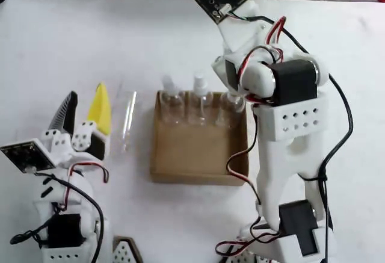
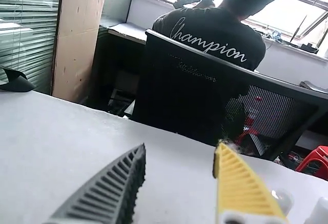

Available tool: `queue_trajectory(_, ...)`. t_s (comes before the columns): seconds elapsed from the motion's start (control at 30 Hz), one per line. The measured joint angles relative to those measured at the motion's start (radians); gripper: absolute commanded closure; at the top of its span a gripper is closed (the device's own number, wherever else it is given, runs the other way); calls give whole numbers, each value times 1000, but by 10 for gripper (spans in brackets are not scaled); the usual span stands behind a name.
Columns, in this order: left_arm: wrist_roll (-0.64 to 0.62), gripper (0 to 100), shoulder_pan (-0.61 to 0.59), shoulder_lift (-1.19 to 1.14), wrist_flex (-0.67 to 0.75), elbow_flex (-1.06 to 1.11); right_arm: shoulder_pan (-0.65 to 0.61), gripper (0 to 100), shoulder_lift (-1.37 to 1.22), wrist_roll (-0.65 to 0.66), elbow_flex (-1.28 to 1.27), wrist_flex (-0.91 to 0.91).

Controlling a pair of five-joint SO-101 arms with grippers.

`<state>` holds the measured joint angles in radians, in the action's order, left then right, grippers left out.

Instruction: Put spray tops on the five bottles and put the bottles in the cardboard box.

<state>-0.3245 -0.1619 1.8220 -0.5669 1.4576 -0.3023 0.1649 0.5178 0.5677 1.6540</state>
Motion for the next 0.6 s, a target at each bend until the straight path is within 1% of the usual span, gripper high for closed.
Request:
queue_trajectory(0.17, 0, 790, 0, 0, 0, 0, -20, 981, 57, 0, 0, 3)
queue_trajectory(0.4, 0, 790, 0, 0, 0, 0, -18, 981, 60, -3, 0, 37)
queue_trajectory(0.6, 0, 790, 0, 0, 0, 0, -18, 981, 57, -66, 0, 43)
